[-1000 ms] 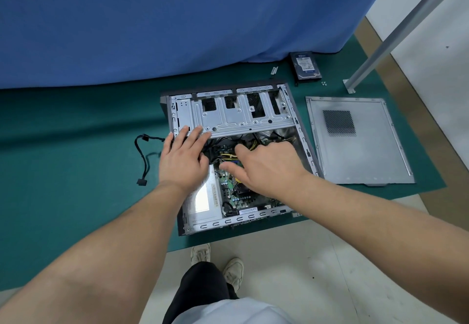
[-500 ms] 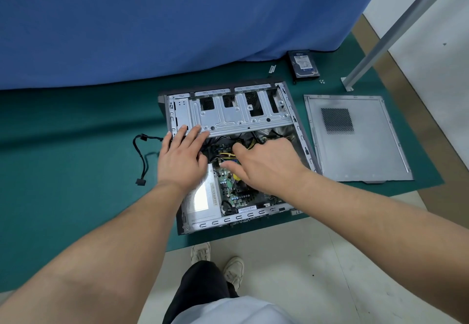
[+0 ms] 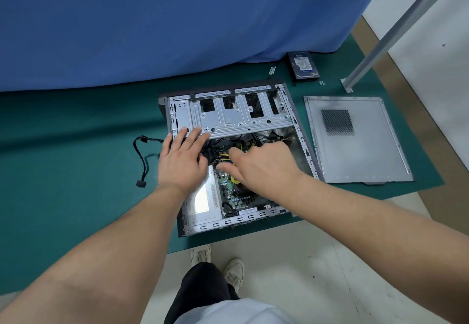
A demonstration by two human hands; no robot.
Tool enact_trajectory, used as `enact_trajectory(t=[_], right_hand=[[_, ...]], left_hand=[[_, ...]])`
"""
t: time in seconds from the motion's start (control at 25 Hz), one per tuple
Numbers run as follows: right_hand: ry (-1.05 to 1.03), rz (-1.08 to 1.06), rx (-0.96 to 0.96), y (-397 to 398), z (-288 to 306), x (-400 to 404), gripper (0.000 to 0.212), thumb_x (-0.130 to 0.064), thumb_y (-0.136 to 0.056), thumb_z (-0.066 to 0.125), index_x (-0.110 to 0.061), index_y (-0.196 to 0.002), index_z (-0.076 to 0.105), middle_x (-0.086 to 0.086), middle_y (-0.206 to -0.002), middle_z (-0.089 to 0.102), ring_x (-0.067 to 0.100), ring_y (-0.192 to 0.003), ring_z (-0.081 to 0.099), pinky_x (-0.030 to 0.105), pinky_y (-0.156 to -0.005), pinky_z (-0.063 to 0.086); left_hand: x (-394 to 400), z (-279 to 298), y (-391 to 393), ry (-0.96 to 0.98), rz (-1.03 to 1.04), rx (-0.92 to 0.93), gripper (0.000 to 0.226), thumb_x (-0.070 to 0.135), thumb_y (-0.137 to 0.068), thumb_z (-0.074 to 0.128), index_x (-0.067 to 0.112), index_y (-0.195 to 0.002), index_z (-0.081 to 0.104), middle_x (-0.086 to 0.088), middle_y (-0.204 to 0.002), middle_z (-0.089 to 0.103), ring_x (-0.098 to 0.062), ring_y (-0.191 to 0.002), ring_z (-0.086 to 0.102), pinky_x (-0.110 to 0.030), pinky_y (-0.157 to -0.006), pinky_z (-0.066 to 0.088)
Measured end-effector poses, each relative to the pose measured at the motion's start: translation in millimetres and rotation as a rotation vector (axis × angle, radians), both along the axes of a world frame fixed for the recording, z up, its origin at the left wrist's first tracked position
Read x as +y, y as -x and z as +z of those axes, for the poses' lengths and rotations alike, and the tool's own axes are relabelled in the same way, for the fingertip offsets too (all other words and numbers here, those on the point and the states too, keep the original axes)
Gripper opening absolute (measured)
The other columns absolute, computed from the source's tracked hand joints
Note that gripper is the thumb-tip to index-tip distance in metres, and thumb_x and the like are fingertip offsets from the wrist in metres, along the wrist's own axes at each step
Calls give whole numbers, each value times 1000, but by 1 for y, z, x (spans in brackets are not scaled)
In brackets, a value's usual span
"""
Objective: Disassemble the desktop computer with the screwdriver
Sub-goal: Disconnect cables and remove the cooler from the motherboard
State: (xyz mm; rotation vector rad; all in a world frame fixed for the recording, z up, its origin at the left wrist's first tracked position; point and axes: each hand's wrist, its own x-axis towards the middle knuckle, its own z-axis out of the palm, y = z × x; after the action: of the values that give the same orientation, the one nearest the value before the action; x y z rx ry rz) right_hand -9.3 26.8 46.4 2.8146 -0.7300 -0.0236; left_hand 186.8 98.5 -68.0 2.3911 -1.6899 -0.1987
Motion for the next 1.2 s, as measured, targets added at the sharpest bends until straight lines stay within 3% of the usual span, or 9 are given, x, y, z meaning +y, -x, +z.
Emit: enact_trajectory(t=[0.12,0.28,0.44,0.52,0.72,0.84,0.96,1.08,1.2], right_hand=[[-94,176,46,-4,-1,-4,28,-38,-103,38,-15,-97,53,-1,-61,49,25,-56,51,33,-52,34],[-167,395,70,1,8,-15,24,-37,-90,48,-17,-98,58,1,-83,56,24,-80,51,38,-71,38],[-35,52,5,2,0,1,54,-63,-103,28,-19,-101,59,-2,-52,44,23,-46,45,27,-50,28],[7,-37,-2,0,-3,6,47,-57,-105,33,-18,-95,56,-6,-47,31,21,-39,36,23,-46,22],[-182,411,78,4,5,-10,24,-39,-95,51,-18,-105,58,-1,-84,57,22,-81,51,38,-71,41],[-132,176,20,5,3,-2,42,-56,-101,38,-23,-113,61,0,-73,59,24,-67,56,32,-56,39],[-33,-53,-3,1,-1,7,52,-64,-104,28,-21,-105,58,-5,-48,37,24,-39,39,22,-45,23],[-154,162,47,-1,-1,-2,28,-40,-100,42,-16,-104,54,-2,-64,47,24,-56,50,32,-51,36],[-238,321,88,0,8,-8,29,-39,-93,45,-16,-107,55,0,-77,50,23,-72,49,36,-62,38]], left_hand=[[0,0,1,5,-1,2,61,38,-96,28,39,-156,37,13,-165,33,-17,-157,17,-44,-129,3],[0,-1,0,9,-3,3,61,37,-95,29,39,-156,36,13,-165,33,-17,-156,17,-45,-129,3],[0,-1,0,11,-3,9,62,38,-94,28,39,-156,37,13,-165,33,-17,-156,17,-45,-129,3],[0,-1,0,15,1,11,62,38,-94,27,39,-155,38,13,-165,33,-17,-156,18,-45,-129,3],[1,-2,-1,12,2,6,62,37,-95,29,40,-156,37,13,-165,34,-17,-156,18,-44,-128,3],[1,-2,-1,5,-2,3,61,37,-95,29,40,-156,35,13,-165,32,-17,-156,17,-45,-129,3],[0,-2,0,0,-1,4,61,38,-95,29,40,-156,35,14,-166,31,-17,-157,16,-45,-129,3],[1,-2,-1,7,2,4,61,37,-95,30,40,-156,36,14,-165,33,-17,-156,17,-44,-129,3],[0,-2,-1,11,0,3,60,37,-96,30,40,-155,36,14,-165,33,-17,-156,17,-44,-129,3]])
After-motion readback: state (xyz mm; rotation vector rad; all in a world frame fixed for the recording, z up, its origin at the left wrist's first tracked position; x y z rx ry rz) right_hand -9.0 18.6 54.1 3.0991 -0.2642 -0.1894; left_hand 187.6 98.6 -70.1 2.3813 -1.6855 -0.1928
